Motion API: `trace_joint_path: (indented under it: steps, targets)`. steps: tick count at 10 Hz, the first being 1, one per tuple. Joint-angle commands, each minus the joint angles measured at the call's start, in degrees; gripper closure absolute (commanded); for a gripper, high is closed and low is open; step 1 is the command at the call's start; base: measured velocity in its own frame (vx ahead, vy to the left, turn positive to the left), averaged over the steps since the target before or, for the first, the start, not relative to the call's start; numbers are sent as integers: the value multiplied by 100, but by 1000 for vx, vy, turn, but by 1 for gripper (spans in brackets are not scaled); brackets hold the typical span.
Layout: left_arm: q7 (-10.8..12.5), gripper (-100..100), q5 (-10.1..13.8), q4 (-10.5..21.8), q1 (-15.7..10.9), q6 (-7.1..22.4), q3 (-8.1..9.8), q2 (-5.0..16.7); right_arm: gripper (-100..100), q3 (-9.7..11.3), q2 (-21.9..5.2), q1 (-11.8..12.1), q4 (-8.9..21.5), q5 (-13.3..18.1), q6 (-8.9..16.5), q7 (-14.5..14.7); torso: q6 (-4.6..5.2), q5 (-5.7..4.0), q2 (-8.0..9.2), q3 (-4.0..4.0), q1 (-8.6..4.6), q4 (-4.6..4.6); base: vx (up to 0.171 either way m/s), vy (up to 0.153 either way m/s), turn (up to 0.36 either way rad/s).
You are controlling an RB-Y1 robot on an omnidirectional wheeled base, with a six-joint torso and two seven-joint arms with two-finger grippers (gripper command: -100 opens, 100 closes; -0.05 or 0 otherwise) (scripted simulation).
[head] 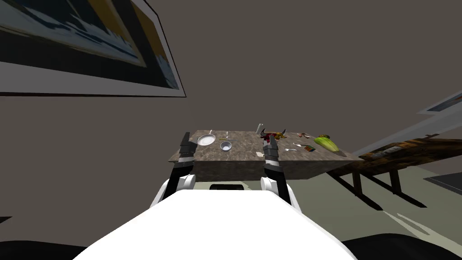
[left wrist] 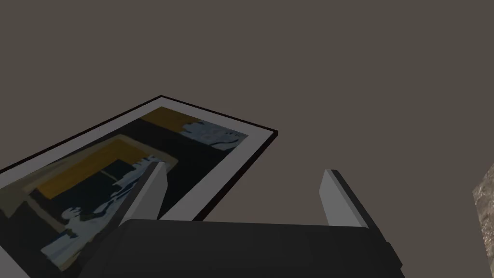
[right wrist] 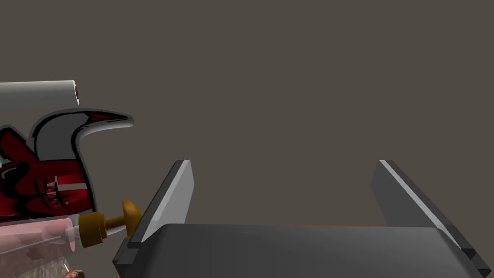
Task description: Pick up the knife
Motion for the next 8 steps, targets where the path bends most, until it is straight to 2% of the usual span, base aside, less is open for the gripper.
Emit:
trace_joint_path:
  steps: [1, 3, 6, 7, 8]
  targets:
    - [9, -100, 26, 20, 38, 91, 65, 212, 0, 0, 0, 0, 0, 0, 0, 0, 0, 0, 0, 0, 0, 0, 1, 0, -69]
    - [30, -100, 87, 72, 121, 307, 218, 558, 0, 0, 0, 0, 0, 0, 0, 0, 1, 1, 0, 0, 4, 0, 2, 3, -119]
    - [81, -100, 242, 208, 303, 795, 583, 1114, 0, 0, 0, 0, 0, 0, 0, 0, 1, 1, -1, -1, 4, 0, 4, -1, -188]
    - [81, -100, 242, 208, 303, 844, 583, 1127, 0, 0, 0, 0, 0, 0, 0, 0, 2, 0, -1, 0, 2, 0, 1, -3, -59]
    - [102, -100, 311, 268, 372, 1069, 735, 1318, 0, 0, 0, 0, 0, 0, 0, 0, -1, 0, 0, 0, 2, 0, 0, -12, -137]
